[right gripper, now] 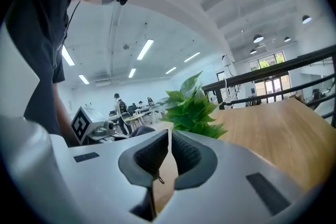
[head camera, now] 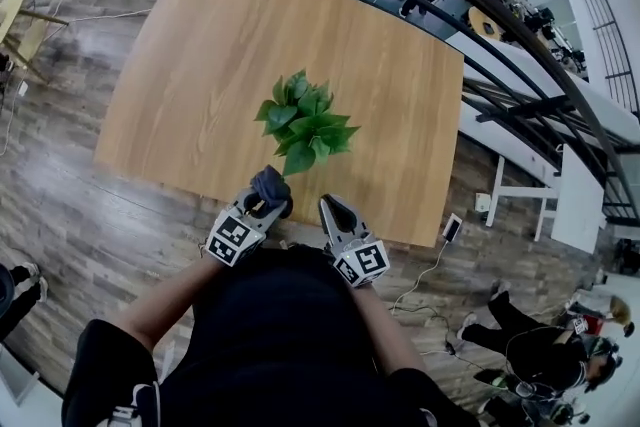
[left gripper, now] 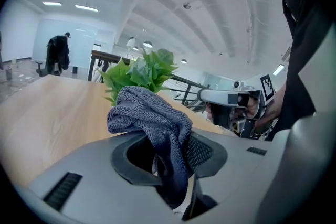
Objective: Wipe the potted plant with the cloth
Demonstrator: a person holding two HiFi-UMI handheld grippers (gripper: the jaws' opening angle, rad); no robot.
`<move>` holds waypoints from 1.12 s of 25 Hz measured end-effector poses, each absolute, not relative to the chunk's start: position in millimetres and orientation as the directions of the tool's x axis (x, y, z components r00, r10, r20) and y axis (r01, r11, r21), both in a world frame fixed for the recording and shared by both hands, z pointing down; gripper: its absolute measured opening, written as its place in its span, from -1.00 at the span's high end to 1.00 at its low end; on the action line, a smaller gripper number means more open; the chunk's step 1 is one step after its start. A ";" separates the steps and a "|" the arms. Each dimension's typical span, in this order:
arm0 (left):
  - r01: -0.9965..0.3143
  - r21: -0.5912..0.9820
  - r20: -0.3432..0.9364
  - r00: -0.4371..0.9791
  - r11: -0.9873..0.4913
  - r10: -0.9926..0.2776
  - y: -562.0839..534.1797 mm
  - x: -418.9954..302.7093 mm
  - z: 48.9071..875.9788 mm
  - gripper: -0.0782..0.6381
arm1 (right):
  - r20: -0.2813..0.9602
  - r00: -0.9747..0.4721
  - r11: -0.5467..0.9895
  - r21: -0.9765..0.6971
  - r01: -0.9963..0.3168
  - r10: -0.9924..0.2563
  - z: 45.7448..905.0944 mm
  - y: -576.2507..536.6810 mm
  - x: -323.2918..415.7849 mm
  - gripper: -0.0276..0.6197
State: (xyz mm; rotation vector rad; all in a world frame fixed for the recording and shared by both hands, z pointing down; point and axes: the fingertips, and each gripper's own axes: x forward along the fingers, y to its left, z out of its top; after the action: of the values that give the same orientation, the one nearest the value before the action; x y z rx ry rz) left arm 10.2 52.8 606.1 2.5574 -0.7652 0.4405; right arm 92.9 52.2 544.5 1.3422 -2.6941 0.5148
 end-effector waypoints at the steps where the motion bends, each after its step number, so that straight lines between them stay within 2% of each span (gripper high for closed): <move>1: -0.589 0.313 0.396 0.794 -0.745 -0.462 59.9 11.3 597.5 0.39 | 0.197 -0.617 0.564 -0.265 -0.782 -0.762 530.7 59.2 94.6 0.82; 5: -0.610 0.314 0.329 0.788 -0.727 -0.520 91.4 28.0 562.8 0.39 | 0.110 -0.618 0.594 -0.187 -0.782 -0.779 478.1 87.7 105.0 0.82; 10: -0.643 0.246 0.244 0.766 -0.726 -0.595 121.1 45.6 508.7 0.39 | 0.103 -0.645 0.636 -0.112 -0.764 -0.757 443.4 116.4 98.1 0.86; 18: -0.699 0.166 0.210 0.714 -0.695 -0.668 171.3 50.6 483.9 0.39 | 0.009 -0.648 0.647 0.036 -0.761 -0.762 415.5 175.4 92.7 0.86; 22: -0.707 0.173 0.225 0.706 -0.685 -0.672 195.6 55.4 482.5 0.39 | -0.012 -0.648 0.648 0.024 -0.762 -0.762 409.8 198.9 101.9 0.86; 28: -0.713 0.137 0.178 0.700 -0.687 -0.691 208.8 67.8 473.6 0.39 | -0.030 -0.637 0.636 0.033 -0.771 -0.770 410.7 208.5 123.2 0.86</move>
State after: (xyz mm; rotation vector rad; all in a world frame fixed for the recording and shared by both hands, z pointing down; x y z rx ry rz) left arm 67.8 208.8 473.6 2.7130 -1.1330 0.1665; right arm 123.2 208.5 410.7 1.3440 -2.8538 -0.0669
